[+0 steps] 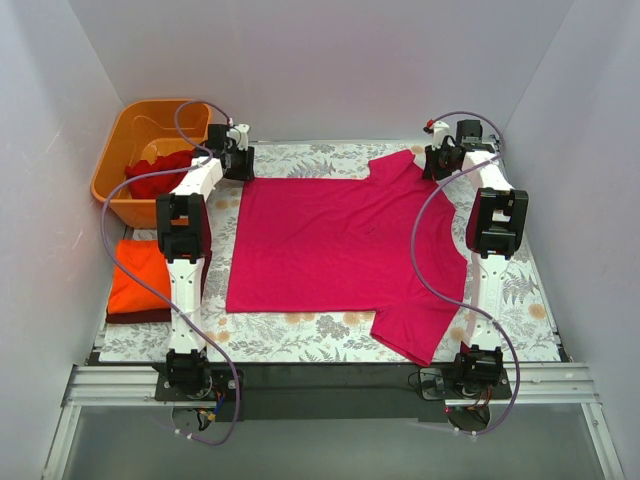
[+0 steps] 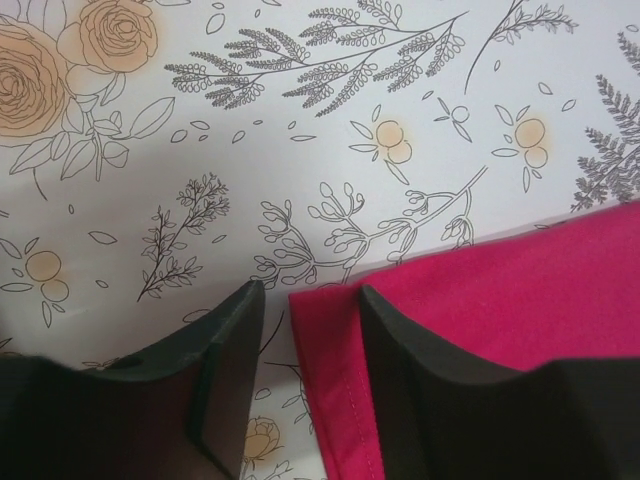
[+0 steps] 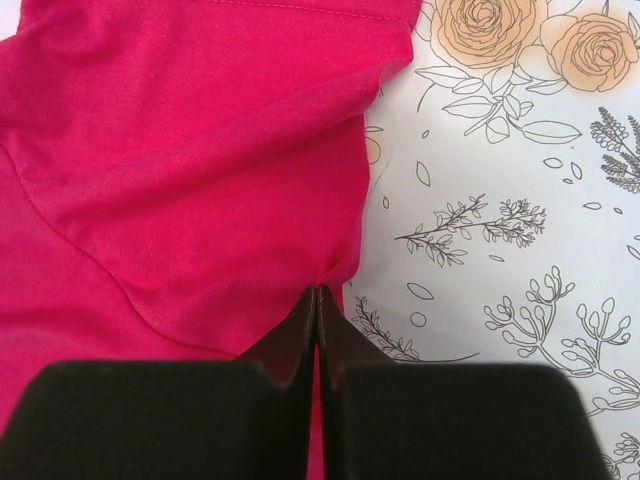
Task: Fold and stack the t-shirts
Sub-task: Fold the tshirt
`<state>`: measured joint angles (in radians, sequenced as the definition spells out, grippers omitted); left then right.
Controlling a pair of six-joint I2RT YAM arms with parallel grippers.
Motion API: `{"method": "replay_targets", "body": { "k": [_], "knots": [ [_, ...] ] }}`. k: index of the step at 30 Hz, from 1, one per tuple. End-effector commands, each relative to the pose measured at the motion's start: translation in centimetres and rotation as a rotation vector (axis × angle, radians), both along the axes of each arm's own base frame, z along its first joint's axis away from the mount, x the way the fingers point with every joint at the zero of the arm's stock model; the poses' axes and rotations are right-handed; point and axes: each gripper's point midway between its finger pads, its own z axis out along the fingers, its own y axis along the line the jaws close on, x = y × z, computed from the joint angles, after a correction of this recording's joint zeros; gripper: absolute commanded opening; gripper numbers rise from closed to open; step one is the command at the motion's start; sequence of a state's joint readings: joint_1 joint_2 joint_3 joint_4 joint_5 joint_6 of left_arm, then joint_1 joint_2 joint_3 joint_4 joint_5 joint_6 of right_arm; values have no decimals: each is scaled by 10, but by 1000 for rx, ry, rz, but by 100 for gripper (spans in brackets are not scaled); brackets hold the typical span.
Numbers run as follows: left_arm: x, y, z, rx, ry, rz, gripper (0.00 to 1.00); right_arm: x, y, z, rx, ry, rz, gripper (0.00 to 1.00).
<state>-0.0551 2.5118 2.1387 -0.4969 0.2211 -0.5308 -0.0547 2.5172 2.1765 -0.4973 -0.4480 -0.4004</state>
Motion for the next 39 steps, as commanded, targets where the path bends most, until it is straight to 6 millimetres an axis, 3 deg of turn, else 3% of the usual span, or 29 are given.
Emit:
{"method": "replay_targets", "body": {
  "k": [1, 7, 12, 16, 21, 23, 24, 25, 26, 32, 39],
  "knots": [
    [-8, -12, 15, -66, -2, -65, 39, 3, 7, 16, 13, -45, 36, 1],
    [-3, -18, 16, -89, -15, -89, 18, 6, 10, 27, 26, -70, 45, 1],
    [8, -9, 26, -83, -67, -56, 0, 9, 9, 41, 21, -101, 46, 1],
    [12, 1, 44, -112, -117, -35, 0, 11, 5, 56, 12, -128, 36, 1],
    [12, -1, 83, -145, -230, -89, 0, 9, 4, 77, 19, -164, 44, 1],
    [8, -5, 84, -147, -246, -126, 0, 5, 5, 79, 20, -164, 54, 1],
    [8, 14, 86, -141, -255, -102, 0, 4, 4, 84, 19, -173, 58, 1],
    [7, 13, 95, -151, -276, -120, 0, 2, 5, 83, 18, -170, 64, 1],
    [1, 12, 90, -153, -267, -131, 0, 0, 4, 83, 15, -170, 65, 1],
    [-9, 14, 108, -144, -338, -160, 0, -9, 4, 90, 9, -174, 79, 1],
    [-25, 20, 116, -124, -365, -197, 0, -20, -5, 103, -1, -186, 80, 1]
  ]
}}
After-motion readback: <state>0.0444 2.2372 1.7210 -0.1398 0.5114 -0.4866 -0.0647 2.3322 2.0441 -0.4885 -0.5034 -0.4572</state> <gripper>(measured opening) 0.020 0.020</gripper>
